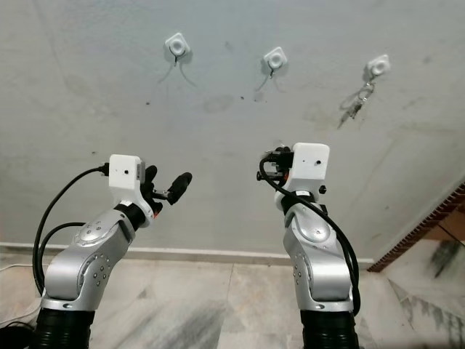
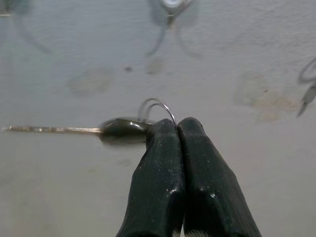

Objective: Hang keys on a hook

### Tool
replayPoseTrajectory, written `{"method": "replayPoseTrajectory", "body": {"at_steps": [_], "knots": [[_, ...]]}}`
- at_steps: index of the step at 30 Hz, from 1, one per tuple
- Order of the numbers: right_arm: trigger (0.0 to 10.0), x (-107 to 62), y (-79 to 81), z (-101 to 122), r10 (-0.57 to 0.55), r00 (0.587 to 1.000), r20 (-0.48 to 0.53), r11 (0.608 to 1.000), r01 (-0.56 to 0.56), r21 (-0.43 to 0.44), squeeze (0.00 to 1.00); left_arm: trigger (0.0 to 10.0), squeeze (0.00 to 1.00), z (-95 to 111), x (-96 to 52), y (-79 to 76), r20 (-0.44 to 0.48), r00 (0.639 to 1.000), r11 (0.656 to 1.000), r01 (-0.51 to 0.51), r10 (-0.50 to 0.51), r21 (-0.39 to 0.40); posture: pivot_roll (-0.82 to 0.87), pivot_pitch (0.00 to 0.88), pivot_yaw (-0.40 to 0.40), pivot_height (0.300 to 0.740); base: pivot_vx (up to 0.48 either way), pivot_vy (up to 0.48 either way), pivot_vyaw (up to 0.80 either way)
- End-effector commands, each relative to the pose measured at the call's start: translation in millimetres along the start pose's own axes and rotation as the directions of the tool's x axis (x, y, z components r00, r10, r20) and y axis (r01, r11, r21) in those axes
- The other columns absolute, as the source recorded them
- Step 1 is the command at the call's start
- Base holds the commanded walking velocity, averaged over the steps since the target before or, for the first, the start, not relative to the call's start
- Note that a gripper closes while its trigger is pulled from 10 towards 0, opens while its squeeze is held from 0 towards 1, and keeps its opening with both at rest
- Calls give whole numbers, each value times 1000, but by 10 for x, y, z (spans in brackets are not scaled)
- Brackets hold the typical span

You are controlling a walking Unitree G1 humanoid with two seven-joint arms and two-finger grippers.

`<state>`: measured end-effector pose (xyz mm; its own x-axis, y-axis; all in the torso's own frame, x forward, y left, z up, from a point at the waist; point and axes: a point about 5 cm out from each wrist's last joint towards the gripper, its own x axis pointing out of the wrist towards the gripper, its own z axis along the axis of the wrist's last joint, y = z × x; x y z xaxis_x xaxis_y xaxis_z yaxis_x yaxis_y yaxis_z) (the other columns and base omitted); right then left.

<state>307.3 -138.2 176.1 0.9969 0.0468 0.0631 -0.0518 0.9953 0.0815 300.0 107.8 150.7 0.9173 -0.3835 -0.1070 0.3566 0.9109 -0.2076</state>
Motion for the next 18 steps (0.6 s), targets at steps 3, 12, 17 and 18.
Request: {"method": "replayPoseTrajectory", "body": {"at_steps": [3, 12, 17, 18], "knots": [[10000, 2, -124, 25, -45, 999, 10, 999, 45, -10, 0, 10000, 0, 33, 37, -111, 10, 999, 999, 39, -39, 3, 164, 0, -64, 740, 462, 0, 0], [10000, 16, -117, 26, -40, 999, 11, 999, 40, -11, 0, 10000, 0, 36, 28, -110, 22, 999, 999, 23, -22, -28, 167, 0, -70, 740, 226, 0, 0], [10000, 7, -103, 22, -30, 999, 15, 1000, 30, -8, 0, 10000, 0, 48, 20, -137, 41, 998, 999, 43, -42, -18, 170, 0, -72, 740, 0, 0, 0], [10000, 4, -104, 21, -30, 999, 15, 1000, 30, -8, 0, 10000, 0, 45, 14, -143, 40, 998, 999, 46, -46, -3, 170, 0, -72, 740, 0, 0, 0]]}}
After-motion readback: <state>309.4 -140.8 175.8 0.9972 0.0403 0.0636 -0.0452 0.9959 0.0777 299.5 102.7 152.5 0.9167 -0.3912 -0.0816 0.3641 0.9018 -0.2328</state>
